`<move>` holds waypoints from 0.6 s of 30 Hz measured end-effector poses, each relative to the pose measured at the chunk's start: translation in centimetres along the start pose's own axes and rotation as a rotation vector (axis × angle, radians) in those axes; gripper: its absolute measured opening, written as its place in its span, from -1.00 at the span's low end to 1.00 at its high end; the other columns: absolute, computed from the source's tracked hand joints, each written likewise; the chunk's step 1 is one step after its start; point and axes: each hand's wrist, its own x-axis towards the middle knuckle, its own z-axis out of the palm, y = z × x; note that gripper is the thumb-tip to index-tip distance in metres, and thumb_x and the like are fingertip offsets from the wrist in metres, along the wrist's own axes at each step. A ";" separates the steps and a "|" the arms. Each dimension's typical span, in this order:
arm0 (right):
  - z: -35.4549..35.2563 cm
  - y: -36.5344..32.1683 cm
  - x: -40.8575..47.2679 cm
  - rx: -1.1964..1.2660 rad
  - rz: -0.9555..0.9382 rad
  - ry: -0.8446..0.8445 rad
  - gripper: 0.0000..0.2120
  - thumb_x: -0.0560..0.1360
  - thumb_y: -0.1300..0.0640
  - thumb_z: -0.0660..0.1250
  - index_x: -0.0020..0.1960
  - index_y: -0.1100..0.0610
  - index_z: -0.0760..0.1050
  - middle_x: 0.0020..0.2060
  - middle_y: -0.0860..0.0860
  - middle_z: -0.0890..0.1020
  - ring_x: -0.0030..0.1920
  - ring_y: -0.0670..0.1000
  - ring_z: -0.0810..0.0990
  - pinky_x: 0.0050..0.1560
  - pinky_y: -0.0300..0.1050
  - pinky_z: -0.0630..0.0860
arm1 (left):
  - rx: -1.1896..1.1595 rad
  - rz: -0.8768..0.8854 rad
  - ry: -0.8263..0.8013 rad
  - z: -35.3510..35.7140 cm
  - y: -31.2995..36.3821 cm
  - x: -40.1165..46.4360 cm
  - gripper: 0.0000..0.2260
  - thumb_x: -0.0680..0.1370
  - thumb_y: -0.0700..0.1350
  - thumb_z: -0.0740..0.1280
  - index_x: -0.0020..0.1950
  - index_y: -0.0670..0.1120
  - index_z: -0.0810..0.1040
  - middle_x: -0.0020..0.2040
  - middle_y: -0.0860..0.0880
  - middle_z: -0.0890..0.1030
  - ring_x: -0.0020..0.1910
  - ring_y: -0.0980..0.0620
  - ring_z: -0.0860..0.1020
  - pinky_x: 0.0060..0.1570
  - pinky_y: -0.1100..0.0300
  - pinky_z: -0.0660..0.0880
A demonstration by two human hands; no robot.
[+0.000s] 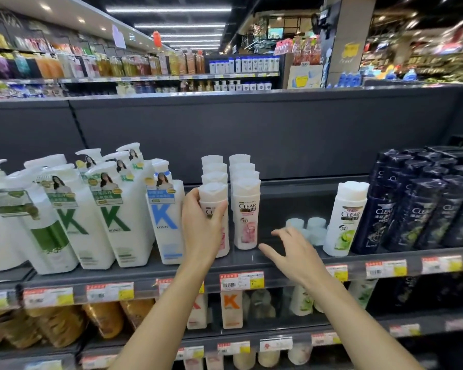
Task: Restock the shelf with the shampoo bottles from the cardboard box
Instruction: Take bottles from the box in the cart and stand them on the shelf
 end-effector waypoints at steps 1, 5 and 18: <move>0.3 0.7 -0.5 -0.081 -0.032 -0.013 -0.44 0.55 -0.31 0.15 0.40 0.01 0.39 0.33 -0.07 0.45 0.33 -0.05 0.41 0.30 -0.09 0.37 | 0.019 0.006 0.013 0.2 -0.2 0.2 -0.64 0.50 -0.04 0.44 0.24 0.00 0.41 0.05 0.17 0.47 0.06 0.19 0.50 0.04 0.27 0.48; 1.2 1.8 -1.4 -0.162 -0.084 -0.006 -0.51 0.61 -0.23 0.07 0.39 0.02 0.42 0.36 -0.06 0.44 0.36 -0.03 0.40 0.38 -0.04 0.34 | 0.028 0.000 0.020 1.0 -0.6 0.6 -0.58 0.51 -0.04 0.42 0.32 -0.04 0.39 0.18 0.06 0.51 0.13 0.14 0.50 0.14 0.18 0.51; 2.3 1.2 -1.9 -0.254 -0.078 0.071 -0.55 0.65 -0.13 0.02 0.37 0.08 0.44 0.37 0.00 0.47 0.39 0.03 0.40 0.42 -0.01 0.29 | 0.076 0.064 -0.001 2.0 -1.3 0.7 -0.54 0.56 -0.04 0.34 0.41 -0.05 0.30 0.25 -0.02 0.45 0.22 0.06 0.47 0.22 0.01 0.51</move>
